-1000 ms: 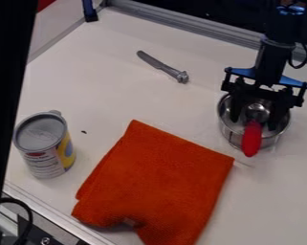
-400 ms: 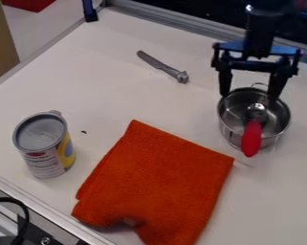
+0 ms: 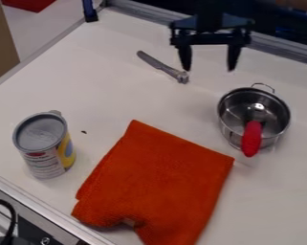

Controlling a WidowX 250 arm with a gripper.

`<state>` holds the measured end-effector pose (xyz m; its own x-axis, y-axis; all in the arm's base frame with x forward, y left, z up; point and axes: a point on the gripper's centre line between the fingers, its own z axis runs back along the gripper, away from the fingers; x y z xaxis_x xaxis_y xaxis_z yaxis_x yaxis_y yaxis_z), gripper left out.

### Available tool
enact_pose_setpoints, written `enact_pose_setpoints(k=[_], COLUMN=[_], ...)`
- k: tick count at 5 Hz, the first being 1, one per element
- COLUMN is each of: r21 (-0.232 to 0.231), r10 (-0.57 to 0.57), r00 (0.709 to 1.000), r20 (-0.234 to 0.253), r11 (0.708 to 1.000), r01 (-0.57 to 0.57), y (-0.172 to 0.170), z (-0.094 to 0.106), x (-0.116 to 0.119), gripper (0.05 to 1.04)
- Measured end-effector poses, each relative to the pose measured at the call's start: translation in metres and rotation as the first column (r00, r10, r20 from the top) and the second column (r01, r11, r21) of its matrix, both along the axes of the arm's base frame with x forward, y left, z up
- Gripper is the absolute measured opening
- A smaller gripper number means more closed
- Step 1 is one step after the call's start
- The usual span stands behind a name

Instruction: Move the red spoon into the stainless steel pot

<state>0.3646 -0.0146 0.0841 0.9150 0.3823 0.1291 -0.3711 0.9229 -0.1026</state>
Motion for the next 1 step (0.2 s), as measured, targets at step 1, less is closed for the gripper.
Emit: enact_pose_setpoints(k=[1], r21=[0.024], r10=[0.008], r00=[1.000], r20=[-0.017], r11=[1.000], r01=[-0.007], y=[0.0374], z=[0.0018], x=[0.0063], gripper=[0.999])
